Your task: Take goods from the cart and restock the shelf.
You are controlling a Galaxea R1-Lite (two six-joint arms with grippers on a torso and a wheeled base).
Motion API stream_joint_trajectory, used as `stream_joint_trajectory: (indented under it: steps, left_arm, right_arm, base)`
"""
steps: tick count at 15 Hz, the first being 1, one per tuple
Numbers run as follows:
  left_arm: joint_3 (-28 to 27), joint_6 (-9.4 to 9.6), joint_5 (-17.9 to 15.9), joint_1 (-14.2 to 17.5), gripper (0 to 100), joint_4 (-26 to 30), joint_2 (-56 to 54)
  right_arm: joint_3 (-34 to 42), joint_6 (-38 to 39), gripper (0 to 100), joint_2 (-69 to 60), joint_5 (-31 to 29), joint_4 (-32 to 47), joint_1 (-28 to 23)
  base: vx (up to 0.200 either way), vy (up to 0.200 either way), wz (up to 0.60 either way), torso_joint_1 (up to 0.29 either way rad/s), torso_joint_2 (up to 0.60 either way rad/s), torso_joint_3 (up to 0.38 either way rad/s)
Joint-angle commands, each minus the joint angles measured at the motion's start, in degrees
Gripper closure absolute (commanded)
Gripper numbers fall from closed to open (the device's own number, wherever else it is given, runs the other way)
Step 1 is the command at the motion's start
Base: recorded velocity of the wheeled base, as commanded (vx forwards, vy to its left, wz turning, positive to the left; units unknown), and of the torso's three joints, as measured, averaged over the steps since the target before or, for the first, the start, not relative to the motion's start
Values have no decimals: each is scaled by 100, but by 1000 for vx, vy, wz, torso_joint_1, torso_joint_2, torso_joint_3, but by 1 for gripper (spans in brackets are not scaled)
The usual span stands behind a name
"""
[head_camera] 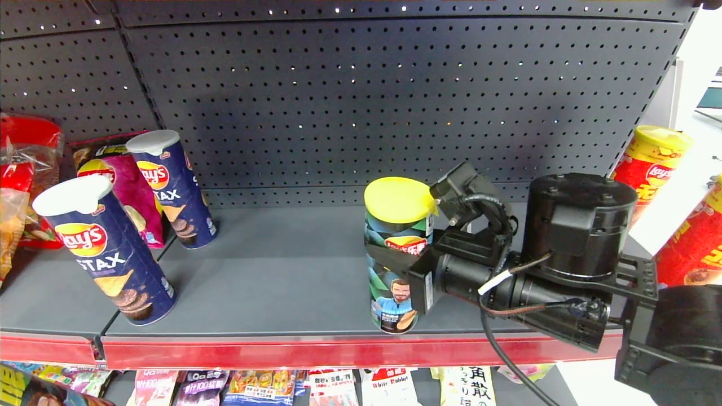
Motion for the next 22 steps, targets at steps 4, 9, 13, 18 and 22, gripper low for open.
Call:
stream_joint_trajectory:
  steps: [4,9,13,18,22]
  left_arm:
    - [-2,-1,2,1,100,1,5]
    - [-2,-1,2,1,100,-7,5]
    - [7,-1,2,1,100,-7,-4]
    - [16,-1,-6,1,100,1,5]
    - [7,-1,-6,1,100,-7,5]
  right_arm:
    - [19,20,100,-8,-1,1,91]
    - [28,12,100,-8,-18,10,91]
    - [37,47,0,-17,-1,-16,100]
    - [178,38,0,-166,-27,-16,100]
    - [881,258,0,-975,-159,-16,91]
  base:
    - [0,0,0,0,0,0]
    - [0,0,0,0,0,0]
    - [0,0,0,0,0,0]
    - [0,0,0,0,0,0]
    - [0,0,0,0,0,0]
